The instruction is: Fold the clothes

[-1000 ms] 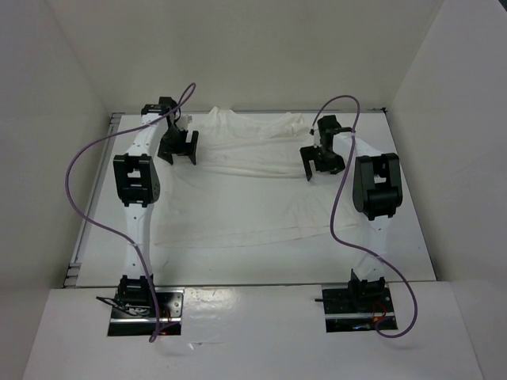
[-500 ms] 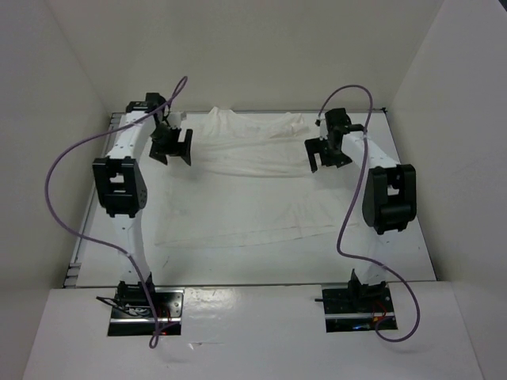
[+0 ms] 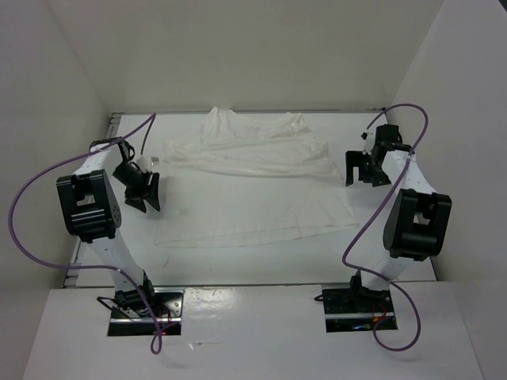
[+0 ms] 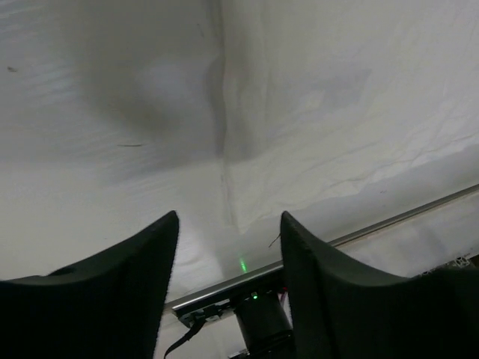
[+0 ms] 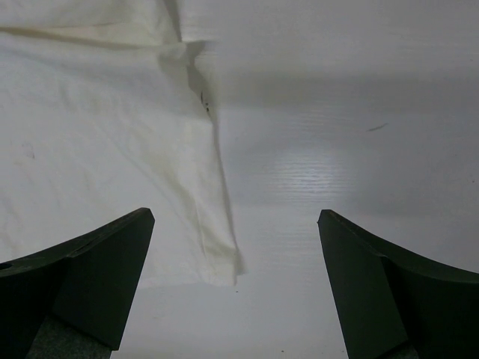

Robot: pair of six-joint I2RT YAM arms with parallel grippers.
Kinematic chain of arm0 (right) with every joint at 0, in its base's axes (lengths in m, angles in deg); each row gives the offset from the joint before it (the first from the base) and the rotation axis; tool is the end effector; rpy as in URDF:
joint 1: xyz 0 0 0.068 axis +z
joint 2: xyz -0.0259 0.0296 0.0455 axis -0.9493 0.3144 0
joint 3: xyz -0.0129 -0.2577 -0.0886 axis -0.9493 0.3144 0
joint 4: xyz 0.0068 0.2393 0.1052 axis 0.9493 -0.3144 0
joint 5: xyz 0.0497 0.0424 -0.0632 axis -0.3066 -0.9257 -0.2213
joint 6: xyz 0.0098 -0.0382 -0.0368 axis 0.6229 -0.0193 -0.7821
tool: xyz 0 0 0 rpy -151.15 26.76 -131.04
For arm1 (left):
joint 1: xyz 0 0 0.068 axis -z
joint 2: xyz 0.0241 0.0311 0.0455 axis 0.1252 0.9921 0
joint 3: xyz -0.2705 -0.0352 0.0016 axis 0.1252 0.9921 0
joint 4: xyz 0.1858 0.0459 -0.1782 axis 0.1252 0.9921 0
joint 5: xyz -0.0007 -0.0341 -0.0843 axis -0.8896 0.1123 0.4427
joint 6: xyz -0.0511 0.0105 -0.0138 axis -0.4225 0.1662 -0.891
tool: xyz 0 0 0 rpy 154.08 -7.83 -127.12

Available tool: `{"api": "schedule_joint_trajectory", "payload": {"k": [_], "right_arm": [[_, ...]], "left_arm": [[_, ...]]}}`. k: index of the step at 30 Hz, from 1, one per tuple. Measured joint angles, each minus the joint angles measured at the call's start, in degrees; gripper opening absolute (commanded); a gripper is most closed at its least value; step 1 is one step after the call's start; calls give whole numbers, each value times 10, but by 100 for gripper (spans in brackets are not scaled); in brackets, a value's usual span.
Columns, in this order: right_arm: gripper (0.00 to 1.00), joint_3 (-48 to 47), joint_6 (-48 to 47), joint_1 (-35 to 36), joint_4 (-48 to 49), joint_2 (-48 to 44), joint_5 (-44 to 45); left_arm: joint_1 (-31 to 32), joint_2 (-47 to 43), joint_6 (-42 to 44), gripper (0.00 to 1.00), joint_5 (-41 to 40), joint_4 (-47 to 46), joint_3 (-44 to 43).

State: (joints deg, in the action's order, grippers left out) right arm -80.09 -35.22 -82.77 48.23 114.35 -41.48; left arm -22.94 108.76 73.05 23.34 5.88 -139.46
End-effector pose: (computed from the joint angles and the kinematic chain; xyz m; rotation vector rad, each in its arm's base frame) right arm 0.3340 -0.0625 0.2367 0.0046 2.6677 -0.0049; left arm 0.3380 0.0845 0.1928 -0.0716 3.0586 -0.4502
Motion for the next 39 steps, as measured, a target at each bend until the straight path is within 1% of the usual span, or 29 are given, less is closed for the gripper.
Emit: {"api": "schedule_joint_trajectory", "payload": {"k": [1,4,7,8,10,11,12,17,21,25,28,32,35,39], "right_arm": [[100,4,-2,3,0,0,-4],[100,6,-5,7,0,0,-12],[100,7,-6,8,0,0,-19],[100,8,-6,8,0,0,-20],[100,10,-6,8,0,0,-21],[100,10,-7,8,0,0,-22],[100,11,-7,8,0,0,-22],[100,13,-7,8,0,0,-33],[100,13,-14,10,-3,0,-52],[100,12,-21,34,-11,1,-55],[100,6,-19,83,-16,13,-43],[100,-3,-11,134,-17,47,-33],[100,-8,-1,136,-16,76,-23],[100,-7,8,136,-17,92,-4]], "left_arm": [[5,0,4,58,2,0,2],[14,-3,14,58,3,-9,11],[22,-14,15,63,-4,-16,37],[24,-18,16,63,-6,-17,47],[28,-28,15,67,-17,-19,69],[30,-31,14,73,-23,-19,76],[31,-34,14,74,-30,-20,80],[46,-48,12,74,-57,-34,92],[73,-51,0,74,-78,-38,110],[106,-51,-14,76,-64,-39,81],[130,-49,-32,76,-44,-49,35],[153,-25,-51,76,-33,-74,0],[158,11,-66,76,-26,-85,-14],[163,49,-84,76,-31,-93,-16]]}}
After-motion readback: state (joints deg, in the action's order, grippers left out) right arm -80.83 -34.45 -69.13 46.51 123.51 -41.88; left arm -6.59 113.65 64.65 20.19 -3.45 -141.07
